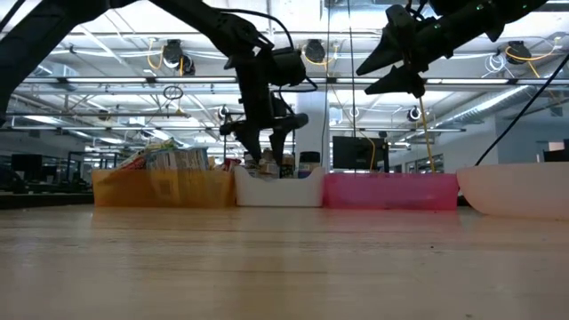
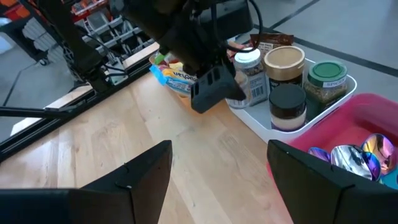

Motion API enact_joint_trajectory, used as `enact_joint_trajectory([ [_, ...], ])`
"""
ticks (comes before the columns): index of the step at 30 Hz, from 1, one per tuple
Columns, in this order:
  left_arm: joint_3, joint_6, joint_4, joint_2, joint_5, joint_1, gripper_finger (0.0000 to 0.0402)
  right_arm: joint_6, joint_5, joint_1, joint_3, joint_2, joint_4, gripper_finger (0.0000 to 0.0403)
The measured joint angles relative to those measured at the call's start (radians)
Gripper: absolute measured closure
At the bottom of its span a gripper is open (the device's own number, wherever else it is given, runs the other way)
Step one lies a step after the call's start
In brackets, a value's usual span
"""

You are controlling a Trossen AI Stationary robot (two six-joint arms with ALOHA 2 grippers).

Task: Pick & Place Food Item
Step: Put brown seasoning bottle into the white bin

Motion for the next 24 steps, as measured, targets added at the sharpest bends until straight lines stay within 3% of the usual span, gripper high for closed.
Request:
enact_joint_trajectory([
  [10, -0.04, -0.015, 0.107, -0.003, -0.026, -0.02, 0.0209, 0.0, 0.0, 0.0, 0.0, 0.0, -0.009, 0.0147],
  [24, -0.047, -0.024, 0.118, 0.0, -0.074, 0.001, 0.0209, 0.022, 0.0, 0.0, 0.0, 0.0, -0.03, 0.0147],
])
